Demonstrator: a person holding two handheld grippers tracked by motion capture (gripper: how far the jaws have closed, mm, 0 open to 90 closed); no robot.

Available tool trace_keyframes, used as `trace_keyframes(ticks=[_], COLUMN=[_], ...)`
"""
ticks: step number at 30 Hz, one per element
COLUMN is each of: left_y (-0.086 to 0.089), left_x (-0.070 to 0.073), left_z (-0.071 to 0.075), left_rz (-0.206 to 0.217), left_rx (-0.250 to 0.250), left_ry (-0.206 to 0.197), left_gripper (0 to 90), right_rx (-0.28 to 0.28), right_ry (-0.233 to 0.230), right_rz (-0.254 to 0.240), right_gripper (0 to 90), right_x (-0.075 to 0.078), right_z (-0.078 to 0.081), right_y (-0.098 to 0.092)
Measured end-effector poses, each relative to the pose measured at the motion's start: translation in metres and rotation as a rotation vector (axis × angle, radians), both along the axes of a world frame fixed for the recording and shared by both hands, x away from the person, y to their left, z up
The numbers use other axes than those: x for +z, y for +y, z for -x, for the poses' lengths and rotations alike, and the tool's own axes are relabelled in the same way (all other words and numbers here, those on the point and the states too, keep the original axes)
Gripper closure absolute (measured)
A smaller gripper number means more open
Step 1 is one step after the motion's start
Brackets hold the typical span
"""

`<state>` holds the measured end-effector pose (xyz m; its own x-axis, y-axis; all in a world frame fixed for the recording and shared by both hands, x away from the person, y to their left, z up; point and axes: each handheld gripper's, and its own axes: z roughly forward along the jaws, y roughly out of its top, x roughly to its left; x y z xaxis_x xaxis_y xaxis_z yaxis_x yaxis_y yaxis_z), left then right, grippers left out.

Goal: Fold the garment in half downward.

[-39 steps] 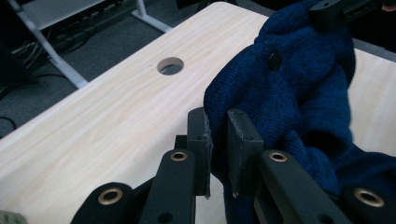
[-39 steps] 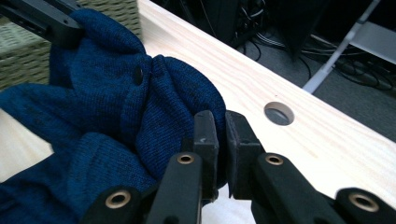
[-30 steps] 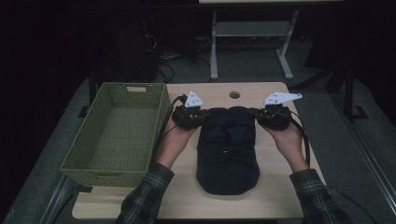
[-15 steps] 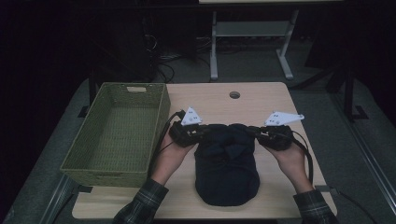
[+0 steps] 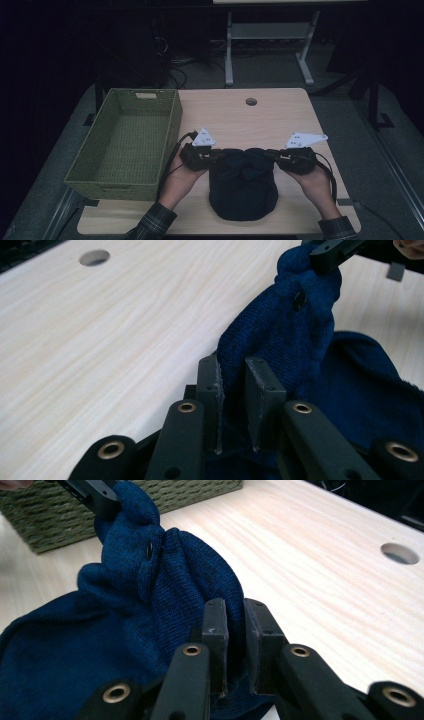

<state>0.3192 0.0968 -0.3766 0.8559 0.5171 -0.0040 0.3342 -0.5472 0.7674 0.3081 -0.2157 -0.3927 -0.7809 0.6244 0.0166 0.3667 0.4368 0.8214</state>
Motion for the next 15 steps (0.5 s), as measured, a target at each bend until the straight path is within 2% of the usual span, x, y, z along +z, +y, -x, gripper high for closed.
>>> trace_keyframes(ticks=[8, 10, 15], left_y=[0.001, 0.0, 0.001], left_x=[-0.012, -0.015, -0.028], left_z=[0.013, 0.016, 0.025], left_rz=[-0.022, -0.026, -0.022], left_rx=[-0.022, -0.026, -0.03], left_ry=[0.039, 0.053, 0.106], left_gripper=[77.1, 77.1, 77.1], right_rx=[0.026, 0.033, 0.045], right_ry=[0.038, 0.035, 0.068], right_rz=[-0.002, -0.003, -0.017], right_gripper=[79.4, 79.3, 79.2], right_x=[-0.01, -0.013, -0.022], right_z=[0.019, 0.025, 0.037], right_y=[0.001, 0.0, 0.0])
